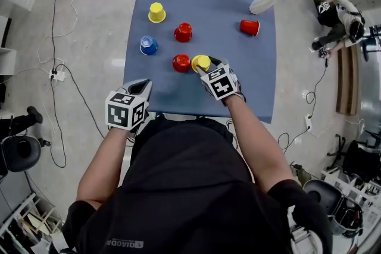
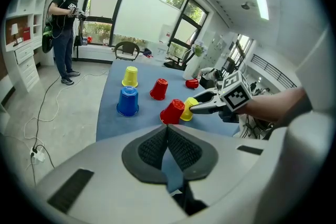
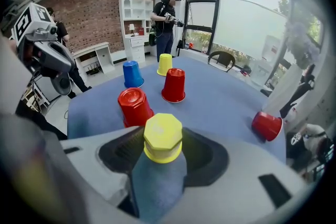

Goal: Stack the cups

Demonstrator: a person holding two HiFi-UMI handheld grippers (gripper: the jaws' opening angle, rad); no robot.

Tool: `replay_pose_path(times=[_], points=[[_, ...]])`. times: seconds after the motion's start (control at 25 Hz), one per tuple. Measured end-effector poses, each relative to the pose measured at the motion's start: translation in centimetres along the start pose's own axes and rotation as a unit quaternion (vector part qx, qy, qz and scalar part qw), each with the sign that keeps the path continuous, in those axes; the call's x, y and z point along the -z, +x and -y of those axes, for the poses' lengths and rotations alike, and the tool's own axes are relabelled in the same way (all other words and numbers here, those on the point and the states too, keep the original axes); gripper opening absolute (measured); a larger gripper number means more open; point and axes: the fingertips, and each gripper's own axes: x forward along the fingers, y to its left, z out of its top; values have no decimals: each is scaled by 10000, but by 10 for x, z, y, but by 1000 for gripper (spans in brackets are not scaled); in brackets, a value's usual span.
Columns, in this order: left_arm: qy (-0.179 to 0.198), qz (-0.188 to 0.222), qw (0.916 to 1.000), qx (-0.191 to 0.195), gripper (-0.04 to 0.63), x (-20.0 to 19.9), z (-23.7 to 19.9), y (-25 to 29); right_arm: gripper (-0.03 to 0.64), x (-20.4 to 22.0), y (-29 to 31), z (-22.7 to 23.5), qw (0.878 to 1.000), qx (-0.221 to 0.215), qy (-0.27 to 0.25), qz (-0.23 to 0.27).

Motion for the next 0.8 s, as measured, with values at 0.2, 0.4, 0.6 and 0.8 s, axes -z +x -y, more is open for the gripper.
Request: replay_pose_path(times=[0.2,0.4,0.6,0.8], points=[[12,-9,10000,24,5,-1,1,2,221,0,0,-4,10000,-47,-26,-44],[34,-41,10000,40,5,0,2,3,221,2,-1,-7,10000,-37,-43,-35],[42,-39,10000,45,5,-2,2,3,222,1,-1,-6,9999,-31,-135,-30],[70,-37,10000,42,5,-2,1,4,222,0,-1,-5,9997,19,-255,-25]])
